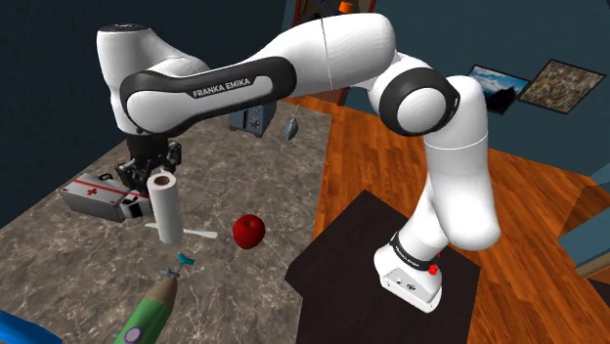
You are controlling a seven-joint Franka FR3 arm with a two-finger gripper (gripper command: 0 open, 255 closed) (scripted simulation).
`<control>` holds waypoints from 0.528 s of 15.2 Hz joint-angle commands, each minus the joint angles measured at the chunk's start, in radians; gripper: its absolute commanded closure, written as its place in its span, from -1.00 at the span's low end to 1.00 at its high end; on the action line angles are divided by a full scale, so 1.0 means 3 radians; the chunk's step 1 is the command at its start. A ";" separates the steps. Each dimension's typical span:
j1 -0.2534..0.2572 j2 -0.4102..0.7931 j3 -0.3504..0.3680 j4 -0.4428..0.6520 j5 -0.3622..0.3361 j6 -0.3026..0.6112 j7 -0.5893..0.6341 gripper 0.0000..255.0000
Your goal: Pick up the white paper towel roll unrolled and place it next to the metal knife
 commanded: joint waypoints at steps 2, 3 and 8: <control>0.0155 0.0366 0.0005 0.0478 -0.0048 -0.0106 0.0141 1.00; 0.0211 0.0500 0.0005 0.0671 -0.0063 -0.0164 0.0186 1.00; 0.0363 0.0922 -0.0004 0.1230 -0.0099 -0.0293 0.0289 1.00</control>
